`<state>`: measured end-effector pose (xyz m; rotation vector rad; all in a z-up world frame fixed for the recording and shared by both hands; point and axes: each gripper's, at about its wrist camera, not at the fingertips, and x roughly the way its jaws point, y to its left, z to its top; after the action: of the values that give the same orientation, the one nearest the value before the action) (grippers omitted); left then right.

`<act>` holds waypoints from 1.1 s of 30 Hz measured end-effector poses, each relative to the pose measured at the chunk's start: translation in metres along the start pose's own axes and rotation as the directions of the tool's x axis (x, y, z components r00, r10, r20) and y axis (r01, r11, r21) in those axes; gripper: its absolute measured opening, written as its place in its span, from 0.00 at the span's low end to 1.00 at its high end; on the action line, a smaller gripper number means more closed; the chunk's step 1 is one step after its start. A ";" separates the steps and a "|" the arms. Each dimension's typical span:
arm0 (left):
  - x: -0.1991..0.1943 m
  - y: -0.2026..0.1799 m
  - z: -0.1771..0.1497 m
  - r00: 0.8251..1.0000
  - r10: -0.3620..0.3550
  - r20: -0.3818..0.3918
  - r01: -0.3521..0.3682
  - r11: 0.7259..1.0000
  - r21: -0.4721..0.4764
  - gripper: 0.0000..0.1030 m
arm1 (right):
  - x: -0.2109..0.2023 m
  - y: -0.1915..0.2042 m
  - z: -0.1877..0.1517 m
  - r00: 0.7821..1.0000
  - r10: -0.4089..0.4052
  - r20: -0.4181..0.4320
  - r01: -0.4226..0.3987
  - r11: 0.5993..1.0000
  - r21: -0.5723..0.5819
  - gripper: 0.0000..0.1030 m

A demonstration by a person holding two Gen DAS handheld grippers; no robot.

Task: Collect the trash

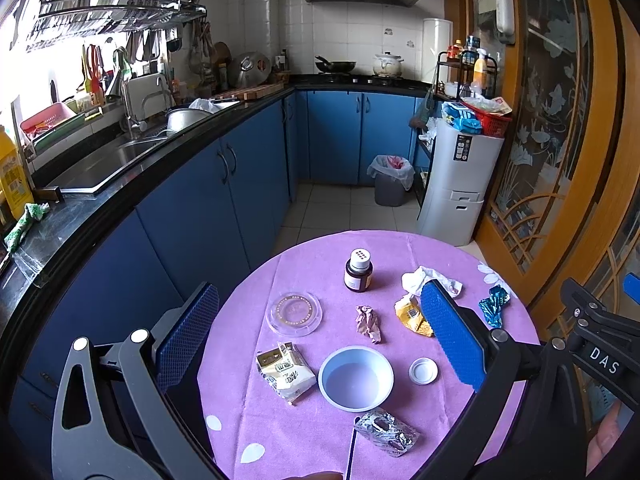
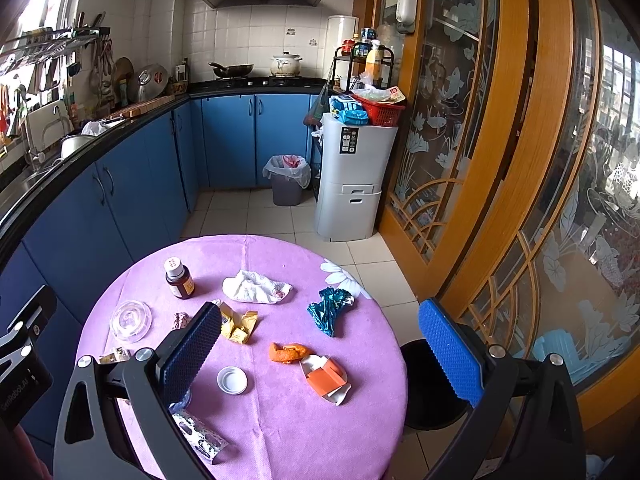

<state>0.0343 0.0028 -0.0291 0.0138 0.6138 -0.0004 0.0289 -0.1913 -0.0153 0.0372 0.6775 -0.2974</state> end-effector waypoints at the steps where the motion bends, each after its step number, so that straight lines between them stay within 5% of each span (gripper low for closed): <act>1: 0.000 0.000 0.000 1.000 0.000 0.000 0.000 1.000 0.000 0.97 | 0.000 0.000 0.000 1.000 0.000 0.001 0.000 1.000 0.000 0.93; 10: 0.000 -0.001 -0.001 1.000 0.000 -0.005 0.000 1.000 0.001 0.97 | 0.003 0.001 -0.002 1.000 0.013 -0.013 -0.013 1.000 -0.002 0.93; 16: 0.023 0.001 -0.017 0.994 -0.027 -0.103 0.028 1.000 0.008 0.97 | 0.053 -0.003 -0.021 0.978 0.063 -0.198 -0.064 0.998 -0.001 0.93; 19: 0.048 0.001 -0.040 0.972 -0.061 -0.225 0.066 0.998 0.013 0.97 | 0.082 -0.004 -0.043 0.948 0.059 -0.313 -0.066 0.998 -0.012 0.93; 24: 0.091 -0.010 -0.072 0.896 -0.132 -0.423 0.151 0.989 0.010 0.97 | 0.110 -0.002 -0.077 0.911 0.038 -0.410 -0.066 0.996 -0.054 0.93; 33: 0.133 -0.033 -0.092 0.838 -0.089 -0.538 0.136 0.990 0.047 0.97 | 0.154 -0.007 -0.101 0.865 0.033 -0.501 -0.079 0.994 -0.072 0.93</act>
<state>0.0900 -0.0283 -0.1808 0.0605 1.1778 -0.1420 0.0793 -0.2246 -0.1897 0.0485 1.2060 -0.1997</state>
